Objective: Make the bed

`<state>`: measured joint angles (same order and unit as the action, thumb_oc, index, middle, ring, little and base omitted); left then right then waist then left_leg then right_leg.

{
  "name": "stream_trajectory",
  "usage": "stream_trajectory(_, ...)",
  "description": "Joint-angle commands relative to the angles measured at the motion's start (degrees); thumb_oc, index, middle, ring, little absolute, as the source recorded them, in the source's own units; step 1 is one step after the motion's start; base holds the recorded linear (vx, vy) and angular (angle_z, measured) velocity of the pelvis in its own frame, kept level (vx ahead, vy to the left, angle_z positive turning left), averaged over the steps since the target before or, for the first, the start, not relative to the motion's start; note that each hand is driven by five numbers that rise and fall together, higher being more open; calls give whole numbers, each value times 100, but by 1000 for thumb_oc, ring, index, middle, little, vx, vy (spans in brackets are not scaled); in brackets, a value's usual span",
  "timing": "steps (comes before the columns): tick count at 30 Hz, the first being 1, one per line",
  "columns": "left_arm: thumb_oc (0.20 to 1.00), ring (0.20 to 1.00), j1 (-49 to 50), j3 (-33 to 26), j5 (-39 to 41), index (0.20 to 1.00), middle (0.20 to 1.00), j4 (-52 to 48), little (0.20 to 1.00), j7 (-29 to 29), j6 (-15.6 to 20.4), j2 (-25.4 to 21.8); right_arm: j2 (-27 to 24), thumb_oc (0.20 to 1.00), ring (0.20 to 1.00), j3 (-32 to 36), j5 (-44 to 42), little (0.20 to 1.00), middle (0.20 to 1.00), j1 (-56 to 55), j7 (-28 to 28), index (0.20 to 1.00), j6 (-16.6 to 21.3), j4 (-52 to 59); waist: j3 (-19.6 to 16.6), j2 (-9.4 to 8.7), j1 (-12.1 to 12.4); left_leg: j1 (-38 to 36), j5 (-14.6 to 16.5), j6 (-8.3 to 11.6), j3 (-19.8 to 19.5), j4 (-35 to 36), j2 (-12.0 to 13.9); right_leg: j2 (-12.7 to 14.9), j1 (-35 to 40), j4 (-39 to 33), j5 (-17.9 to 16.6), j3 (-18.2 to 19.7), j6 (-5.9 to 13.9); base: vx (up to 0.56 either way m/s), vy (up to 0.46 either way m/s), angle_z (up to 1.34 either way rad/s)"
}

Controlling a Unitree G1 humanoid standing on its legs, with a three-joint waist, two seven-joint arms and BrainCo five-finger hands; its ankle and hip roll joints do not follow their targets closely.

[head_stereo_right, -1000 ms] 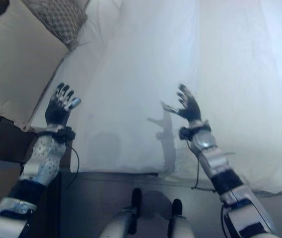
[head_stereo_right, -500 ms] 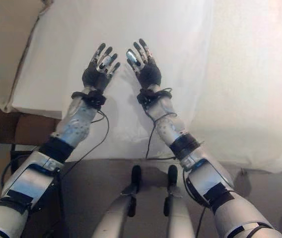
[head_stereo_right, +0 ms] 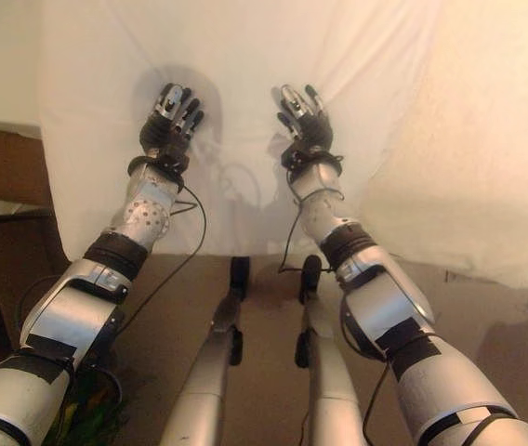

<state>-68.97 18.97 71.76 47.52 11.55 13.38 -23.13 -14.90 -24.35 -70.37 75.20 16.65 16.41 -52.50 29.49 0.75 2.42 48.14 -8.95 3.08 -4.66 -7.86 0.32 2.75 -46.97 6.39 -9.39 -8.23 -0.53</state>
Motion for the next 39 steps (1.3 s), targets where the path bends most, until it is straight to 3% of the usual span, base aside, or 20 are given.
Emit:
stream_trajectory(1,1000,1000,88,-547,-484,1000,1000,541,1000,469,18,-377,-193,1000,1000,257,534,1000,1000,-52,425,1000,-260,-196,30,-178,40,500,736,23,412,-684,-427,222,-101,-199,126,-25,660,13,17,-3)
stream_trajectory(5,1000,1000,584,-880,-605,1000,1000,781,1000,633,-20,-435,-352,1000,1000,381,975,1000,1000,-383,584,1000,-453,-466,30,-162,39,596,860,33,383,-717,-402,189,-195,-210,187,26,692,23,11,-5)
stream_trajectory(6,1000,1000,936,-1160,-534,1000,1000,884,1000,810,54,-386,-462,1000,1000,541,1250,1000,1000,-686,719,1000,-545,-600,30,-155,7,744,725,12,448,-681,-417,234,-362,-225,84,-38,661,9,4,-4)
stream_trajectory(9,1000,1000,1416,-1367,-575,1000,1000,771,1000,1049,161,-290,-577,1000,1000,687,1717,1000,1000,-1124,976,1000,-654,-669,30,-119,-18,761,709,8,456,-659,-439,245,-396,-210,90,-47,657,-9,4,-3)
stream_trajectory(11,1000,1000,2483,-1846,-779,1000,1000,476,1000,1395,235,4,-613,1000,1000,1271,1936,1000,1000,-2127,1254,1000,-678,-663,30,-49,-37,713,727,-16,476,-645,-475,251,-385,-138,152,-54,635,-7,7,2)
stream_trajectory(14,1000,1000,3098,-2116,-813,1000,1000,538,1000,1465,151,225,-588,1000,1000,1693,1911,1000,1000,-2770,1302,1000,-690,-771,30,-8,-46,603,750,-38,496,-654,-501,248,-339,-9,247,-45,614,-17,15,5)
stream_trajectory(17,1000,1000,4247,-2708,-970,1000,1000,566,1000,1583,204,640,-591,1000,1000,2514,2082,1000,1000,-4143,1433,1000,-768,-1004,30,44,-102,224,805,-78,532,-669,-522,288,-96,301,448,-13,576,-50,21,5)
stream_trajectory(22,1000,1000,5159,-3362,-842,1000,1000,1139,1000,1521,215,833,-562,1000,1000,3239,2136,1000,1000,-5406,1579,1000,-613,-1080,30,31,-183,-579,877,-174,539,-602,-546,331,469,688,684,34,567,-55,41,-5)
stream_trajectory(25,1000,1000,5539,-3520,-937,1000,1000,1461,1000,1396,117,888,-600,1000,1000,3328,2294,1000,1000,-5680,1510,1000,-601,-1136,30,89,-132,-1048,903,-250,674,-580,-493,425,735,935,767,-40,630,-49,108,-17)
stream_trajectory(29,1000,1000,5752,-3385,-1392,1000,1000,1727,1000,1159,-52,868,-596,1000,1000,3379,2511,1000,1000,-5900,1351,1000,-639,-1161,30,205,-168,-1694,817,-270,703,-469,-329,404,1209,1417,1062,308,601,-47,-94,-63)
stream_trajectory(30,1000,1000,5870,-3164,-2230,1000,1000,1726,1000,1057,-177,746,-635,1000,1000,3195,2966,1000,1000,-6015,1116,1000,-710,-1056,30,265,-114,-2168,707,-228,737,-257,-136,541,1704,1512,1139,345,590,-86,-198,-12)
stream_trajectory(32,1000,1000,5987,-2637,-3293,1000,1000,1596,1000,882,-248,624,-706,1000,1000,2920,3565,1000,1000,-6135,892,1000,-764,-935,30,301,-137,-2656,516,-136,713,73,38,506,2275,1485,1177,557,649,-93,-298,-17)
stream_trajectory(33,1000,1000,5989,-2637,-3299,1000,1000,1588,1000,886,-250,627,-705,1000,1000,2924,3571,1000,1000,-6138,895,1000,-766,-929,30,310,-130,-2662,482,-135,714,103,48,494,2281,1451,1141,556,644,-64,-414,-19)
stream_trajectory(34,1000,1000,6152,-2461,-3912,1000,1000,1536,1000,713,-253,525,-721,1000,1000,2709,4054,1000,1000,-6256,640,1000,-825,-968,9,253,-64,-3144,340,-30,681,355,183,437,2990,916,1193,533,700,-42,-262,9)
stream_trajectory(35,1000,1000,6152,-2464,-3914,1000,1000,1534,1000,714,-254,525,-722,1000,1000,2709,4055,1000,1000,-6253,639,1000,-825,-969,19,263,-59,-3162,314,-27,682,383,197,420,3017,865,1152,531,696,-16,-610,21)
stream_trajectory(36,1000,1000,6225,-2049,-4583,1000,1000,1488,1000,409,-371,487,-698,1000,1000,2227,4534,1000,1000,-6366,201,1000,-939,-1005,-270,260,-74,-3394,43,95,605,669,418,227,3220,707,1212,572,677,11,-348,22)
stream_trajectory(37,1000,1000,6226,-2048,-4583,1000,1000,1488,1000,409,-371,488,-698,1000,1000,2227,4534,1000,1000,-6367,201,1000,-939,-1005,-272,261,-73,-3391,42,96,605,670,419,226,3218,705,1209,572,677,22,-603,10)
stream_trajectory(39,1000,1000,6359,-1721,-5238,1000,1000,1485,1000,145,-450,491,-834,1000,1000,1896,5101,1000,1000,-6588,-142,1000,-1075,-931,-636,233,-124,-3634,-65,216,668,778,479,122,3643,291,1207,379,617,6,-376,-5)
